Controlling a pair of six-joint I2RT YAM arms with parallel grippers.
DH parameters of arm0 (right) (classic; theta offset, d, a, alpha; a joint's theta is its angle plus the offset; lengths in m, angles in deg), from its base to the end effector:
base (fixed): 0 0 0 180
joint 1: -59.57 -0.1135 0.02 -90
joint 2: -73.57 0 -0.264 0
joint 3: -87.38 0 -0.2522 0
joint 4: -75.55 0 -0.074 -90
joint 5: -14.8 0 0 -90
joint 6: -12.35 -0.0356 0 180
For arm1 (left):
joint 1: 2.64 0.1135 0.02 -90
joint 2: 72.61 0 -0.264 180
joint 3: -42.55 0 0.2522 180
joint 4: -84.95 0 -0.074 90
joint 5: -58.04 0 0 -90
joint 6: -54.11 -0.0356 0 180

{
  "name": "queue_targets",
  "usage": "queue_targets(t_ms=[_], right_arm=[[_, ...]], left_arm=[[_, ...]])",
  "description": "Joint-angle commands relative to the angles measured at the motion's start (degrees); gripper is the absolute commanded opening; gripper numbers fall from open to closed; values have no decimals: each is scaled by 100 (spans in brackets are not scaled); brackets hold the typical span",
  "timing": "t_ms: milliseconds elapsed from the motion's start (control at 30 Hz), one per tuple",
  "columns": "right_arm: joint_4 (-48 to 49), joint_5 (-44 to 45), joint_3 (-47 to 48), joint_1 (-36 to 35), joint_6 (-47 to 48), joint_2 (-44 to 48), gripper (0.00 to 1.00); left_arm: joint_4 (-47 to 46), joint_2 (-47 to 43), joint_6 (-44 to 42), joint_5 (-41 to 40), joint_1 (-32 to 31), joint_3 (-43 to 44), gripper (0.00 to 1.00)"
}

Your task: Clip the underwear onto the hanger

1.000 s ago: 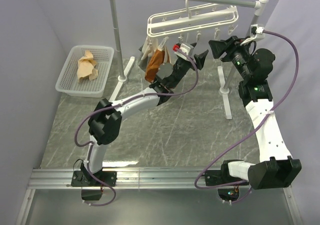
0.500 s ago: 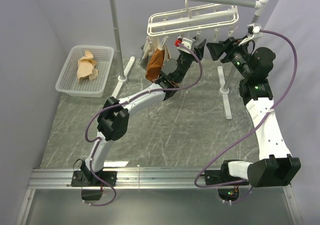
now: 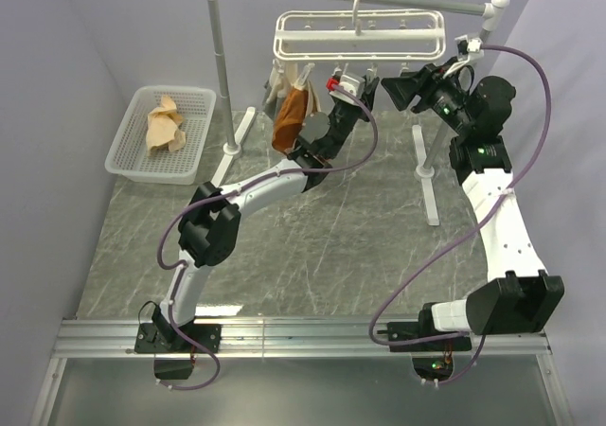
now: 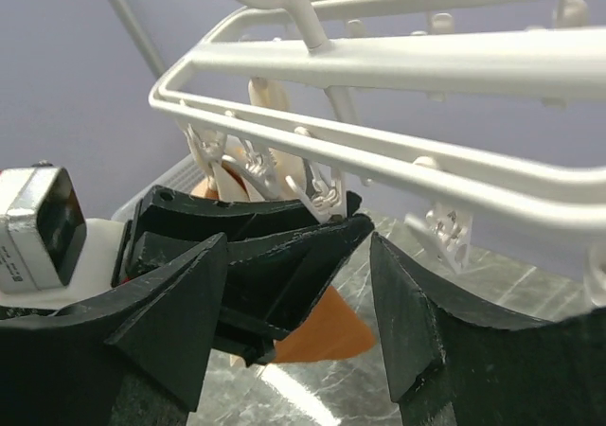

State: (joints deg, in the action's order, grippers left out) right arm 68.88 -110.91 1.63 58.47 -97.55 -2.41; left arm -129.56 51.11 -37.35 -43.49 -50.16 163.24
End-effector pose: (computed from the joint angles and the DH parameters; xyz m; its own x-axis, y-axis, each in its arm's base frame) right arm 0.2959 0.0265 0.4694 -0.0108 0.2762 -0.9610 -0.6206 0.7517 0.2231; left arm 0.3505 -0.3723 0.3766 0.3680 -0.3649 -0.8552 0.5983 0.7970 -0.0826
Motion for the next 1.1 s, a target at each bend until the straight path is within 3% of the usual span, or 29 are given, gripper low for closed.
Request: queue_targets(t_ms=[0, 400, 867, 967, 1067], right_arm=[[293, -490, 467, 31, -31, -249, 68], [425, -842, 959, -188, 83, -917, 67], [952, -728, 1162, -496, 267, -1208, 66], [873, -605, 1276, -557, 390, -1304, 62], [593, -482, 1425, -619, 566, -1392, 50]], left_arm=[[-87, -533, 14, 335, 68, -155, 11], [-104, -867, -83, 819, 121, -595, 3], [-7, -955, -101, 1100, 130, -744, 2], [37, -973, -92, 1109, 130, -753, 1], [72, -981, -118, 1109, 139, -762, 2]])
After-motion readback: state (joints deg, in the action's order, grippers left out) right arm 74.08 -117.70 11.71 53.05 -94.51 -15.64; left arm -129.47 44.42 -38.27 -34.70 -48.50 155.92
